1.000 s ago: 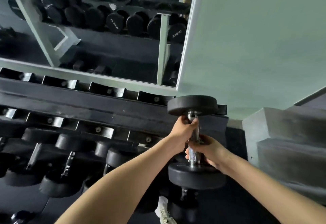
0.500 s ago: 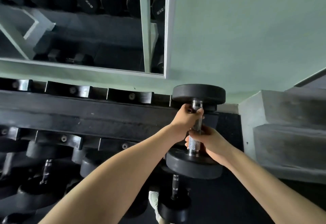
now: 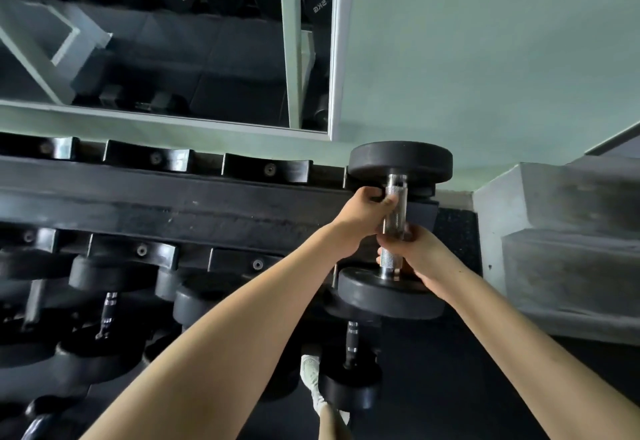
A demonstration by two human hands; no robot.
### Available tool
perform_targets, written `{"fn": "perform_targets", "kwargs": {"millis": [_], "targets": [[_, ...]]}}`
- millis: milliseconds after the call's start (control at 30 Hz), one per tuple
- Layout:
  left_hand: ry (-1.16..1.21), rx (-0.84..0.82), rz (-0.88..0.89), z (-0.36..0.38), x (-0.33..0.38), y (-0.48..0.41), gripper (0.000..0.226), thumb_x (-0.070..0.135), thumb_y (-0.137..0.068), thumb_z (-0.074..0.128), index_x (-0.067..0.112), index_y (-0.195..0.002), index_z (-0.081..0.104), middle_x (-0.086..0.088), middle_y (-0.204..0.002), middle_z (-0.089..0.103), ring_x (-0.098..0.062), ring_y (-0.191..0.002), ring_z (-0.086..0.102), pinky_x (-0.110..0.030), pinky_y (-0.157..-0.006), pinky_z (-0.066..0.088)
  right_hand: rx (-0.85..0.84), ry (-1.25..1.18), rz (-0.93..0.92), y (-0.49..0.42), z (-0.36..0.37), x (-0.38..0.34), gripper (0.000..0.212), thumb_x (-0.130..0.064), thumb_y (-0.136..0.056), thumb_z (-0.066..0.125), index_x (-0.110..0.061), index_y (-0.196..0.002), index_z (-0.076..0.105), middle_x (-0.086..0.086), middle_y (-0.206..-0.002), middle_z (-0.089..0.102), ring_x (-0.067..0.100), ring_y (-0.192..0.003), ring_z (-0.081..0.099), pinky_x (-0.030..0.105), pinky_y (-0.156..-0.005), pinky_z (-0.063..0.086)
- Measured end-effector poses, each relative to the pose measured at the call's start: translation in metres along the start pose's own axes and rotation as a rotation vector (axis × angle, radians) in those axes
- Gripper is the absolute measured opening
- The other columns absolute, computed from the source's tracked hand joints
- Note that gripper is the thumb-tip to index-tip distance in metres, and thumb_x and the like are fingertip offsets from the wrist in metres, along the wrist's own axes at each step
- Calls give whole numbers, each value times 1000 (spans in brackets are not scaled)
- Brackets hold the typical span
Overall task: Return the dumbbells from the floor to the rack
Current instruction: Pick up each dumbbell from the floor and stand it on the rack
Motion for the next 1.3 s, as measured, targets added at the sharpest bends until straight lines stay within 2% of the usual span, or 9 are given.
{"fn": "perform_targets", "kwargs": {"millis": [67,133,200,300,533,700,867,1067,1300], "targets": [[42,42,10,-22,-10,15,50,36,-91,58,10,-133,46,-9,-114,60,-23,-99,61,-39,-92,53,217,277,-33,18,-10,-15,77,-36,-85,69,-4,-146,33,15,-129,60,29,-107,62,33,-77,49],[84,87,21,-49,-24,35,46,36,-92,57,10,-129,51,-6,-105,59,-17,-85,57,-35,-83,52,415,550,-159,50,-11,-37,82,-42,-88,64,-6,-149,23,16,-134,57,34,-113,60,35,-77,46],[144,142,30,-81,-42,62,41,34,-92,57,8,-124,54,-5,-99,58,-15,-80,55,-33,-78,52,550,700,-336,88,7,-58,76,-43,-88,63,-10,-147,28,13,-131,59,34,-109,62,37,-75,48],[227,261,33,-131,-78,111,30,32,-93,56,12,-115,56,-6,-100,60,-16,-83,56,-28,-75,53,603,701,-533,135,49,-69,65,-38,-88,65,-10,-141,39,11,-129,61,31,-109,62,36,-78,48],[359,481,8,-215,-238,277,11,27,-95,54,19,-87,56,-3,-83,57,-13,-69,53,-25,-67,50,247,734,-602,212,210,23,47,-38,-90,61,-13,-129,53,7,-124,62,26,-108,61,37,-85,49],[462,634,-121,-236,-422,398,21,21,-93,54,16,-74,56,-4,-71,58,-15,-57,52,-25,-56,47,-38,898,-495,267,323,188,36,-36,-91,60,-14,-119,62,5,-119,66,26,-106,63,36,-87,50],[676,739,-335,-210,-609,481,28,17,-94,49,13,-67,49,-6,-61,50,-7,-34,44,-14,-38,36,-291,1232,-399,312,406,365,38,-41,-95,50,-19,-126,59,0,-125,62,23,-117,56,34,-95,41],[881,738,-561,-142,-769,503,28,24,-95,51,13,-69,50,-5,-62,48,-13,-47,39,-16,-40,36,-480,1409,-236,309,449,521,44,-43,-93,53,-17,-129,55,3,-126,61,24,-120,53,35,-97,45],[984,722,-669,-63,-905,434,24,26,-96,51,8,-80,53,-6,-67,50,-15,-55,46,-26,-55,46,-509,1449,-192,218,484,636,53,-44,-91,58,-17,-136,48,4,-130,59,24,-123,51,33,-96,42]]}}
Point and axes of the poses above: each hand's wrist, its own y-axis away from the middle knuckle, its own z-axis out of the palm, x = y × z, the point moved 9 cm from there along -y, towards the middle knuckle
